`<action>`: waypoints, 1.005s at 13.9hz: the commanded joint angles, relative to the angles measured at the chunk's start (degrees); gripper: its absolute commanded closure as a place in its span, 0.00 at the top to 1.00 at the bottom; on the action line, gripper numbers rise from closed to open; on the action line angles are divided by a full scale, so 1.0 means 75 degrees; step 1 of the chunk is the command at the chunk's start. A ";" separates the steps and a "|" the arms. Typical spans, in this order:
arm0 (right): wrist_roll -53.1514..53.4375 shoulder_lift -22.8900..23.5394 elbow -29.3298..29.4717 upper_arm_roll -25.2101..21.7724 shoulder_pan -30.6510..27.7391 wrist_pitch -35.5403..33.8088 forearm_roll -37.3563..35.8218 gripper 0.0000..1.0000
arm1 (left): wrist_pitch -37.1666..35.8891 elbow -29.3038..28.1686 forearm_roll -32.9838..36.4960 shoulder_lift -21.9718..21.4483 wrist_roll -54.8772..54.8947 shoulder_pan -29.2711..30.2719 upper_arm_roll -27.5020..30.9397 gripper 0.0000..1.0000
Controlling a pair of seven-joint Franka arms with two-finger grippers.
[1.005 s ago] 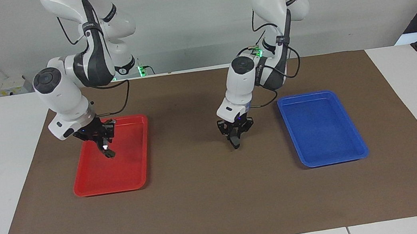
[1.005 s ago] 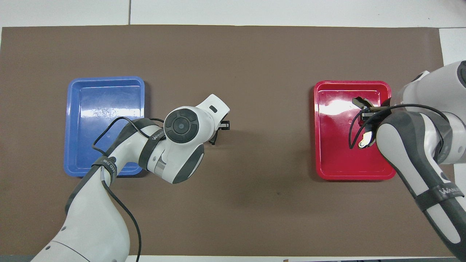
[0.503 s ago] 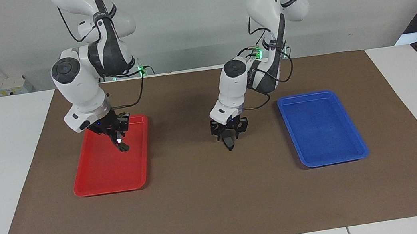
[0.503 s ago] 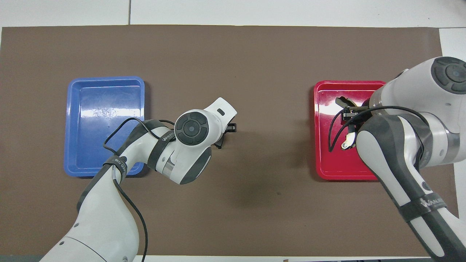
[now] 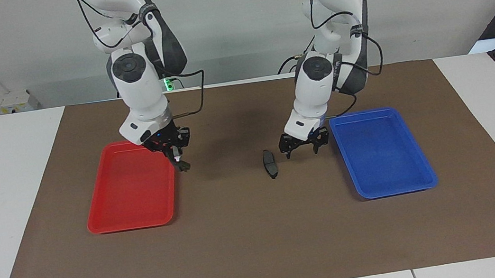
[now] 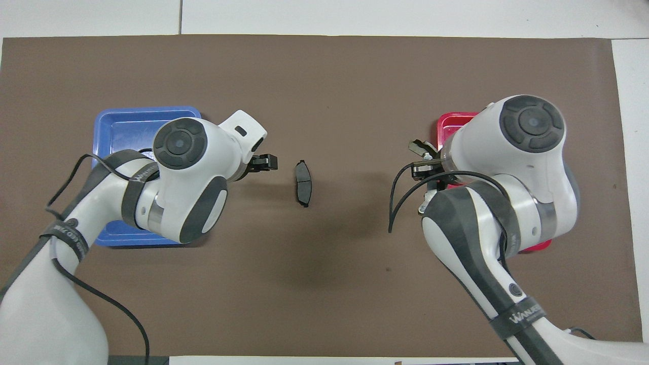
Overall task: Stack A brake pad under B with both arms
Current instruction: 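Retract the left gripper to rest while the right gripper carries the silver pad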
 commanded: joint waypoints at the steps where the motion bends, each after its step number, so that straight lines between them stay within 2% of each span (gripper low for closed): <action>1: 0.0102 0.0688 0.0807 0.0047 0.0441 -0.0013 0.0122 0.00 | -0.0841 -0.0326 -0.0060 -0.0715 0.1127 0.0730 -0.0048 0.99; 3: 0.0603 0.1274 0.1557 0.0059 0.0818 -0.0071 0.0122 0.00 | -0.1347 -0.0279 -0.0060 -0.0973 0.1796 0.1235 -0.0036 0.99; 6: 0.1586 0.2644 0.2975 0.0059 0.1485 -0.0002 0.0122 0.00 | -0.1839 -0.0197 -0.0060 -0.1453 0.2746 0.2196 -0.0025 0.99; 8: 0.2116 0.3185 0.3422 0.0071 0.1697 0.0046 0.0087 0.00 | -0.2179 -0.0069 -0.0048 -0.1758 0.3133 0.2700 0.0010 0.99; 10: 0.2363 0.3304 0.3413 0.0071 0.1897 0.0628 0.0122 0.00 | -0.2961 0.0479 -0.0036 -0.1818 0.3624 0.3134 0.0011 0.99; 14: 0.2364 0.3422 0.3062 0.0095 0.2179 0.1052 0.0122 0.00 | -0.4322 0.1943 -0.0001 -0.1538 0.4049 0.3557 0.0034 0.99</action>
